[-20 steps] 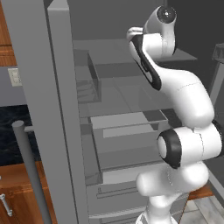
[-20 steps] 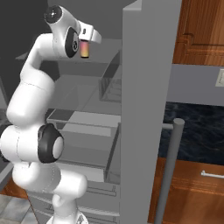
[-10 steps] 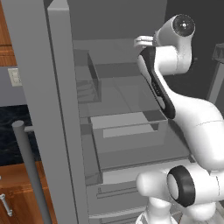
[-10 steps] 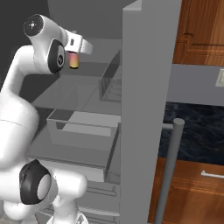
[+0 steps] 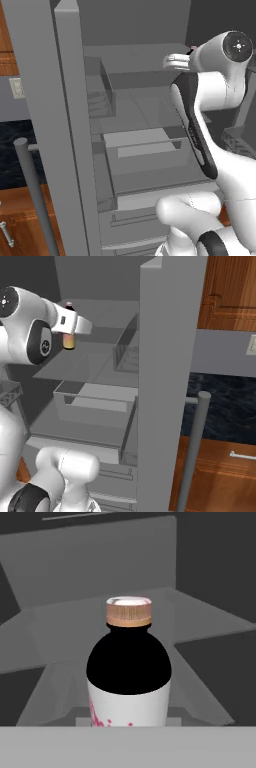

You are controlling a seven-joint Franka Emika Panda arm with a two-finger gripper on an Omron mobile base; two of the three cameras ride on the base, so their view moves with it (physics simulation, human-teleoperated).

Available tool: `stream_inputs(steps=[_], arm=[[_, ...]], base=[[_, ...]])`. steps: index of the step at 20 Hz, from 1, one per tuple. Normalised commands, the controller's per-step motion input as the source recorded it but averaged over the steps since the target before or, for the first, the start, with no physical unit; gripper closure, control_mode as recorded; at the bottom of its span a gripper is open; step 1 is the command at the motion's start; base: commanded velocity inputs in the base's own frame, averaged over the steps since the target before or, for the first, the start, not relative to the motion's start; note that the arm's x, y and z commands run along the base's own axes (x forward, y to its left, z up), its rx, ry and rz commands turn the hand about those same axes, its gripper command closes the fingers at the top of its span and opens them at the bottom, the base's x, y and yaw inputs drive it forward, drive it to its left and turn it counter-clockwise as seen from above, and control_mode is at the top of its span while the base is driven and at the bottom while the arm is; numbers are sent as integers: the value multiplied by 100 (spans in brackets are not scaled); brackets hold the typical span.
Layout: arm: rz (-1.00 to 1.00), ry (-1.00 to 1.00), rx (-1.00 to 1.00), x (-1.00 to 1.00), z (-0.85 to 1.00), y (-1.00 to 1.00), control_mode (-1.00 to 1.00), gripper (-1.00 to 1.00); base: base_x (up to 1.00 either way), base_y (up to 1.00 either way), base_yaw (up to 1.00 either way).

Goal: Open the fridge, grab two sodas, and place both sodas inside the bowl with ice on the dining counter.

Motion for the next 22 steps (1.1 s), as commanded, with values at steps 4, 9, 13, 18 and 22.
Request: stream_inputs(steps=[4,9,13,18,22], arm=[[0,0,2,-100,-1,0,-100,100],[0,0,0,-100,-15,2,-100,100],[0,0,0,-100,-22,7,-100,100],[0,0,0,-100,-22,7,-100,100],[0,0,0,-100,-21,7,-100,100]], base=[[0,0,0],[0,0,0],[0,0,0],[0,0,0],[0,0,0]])
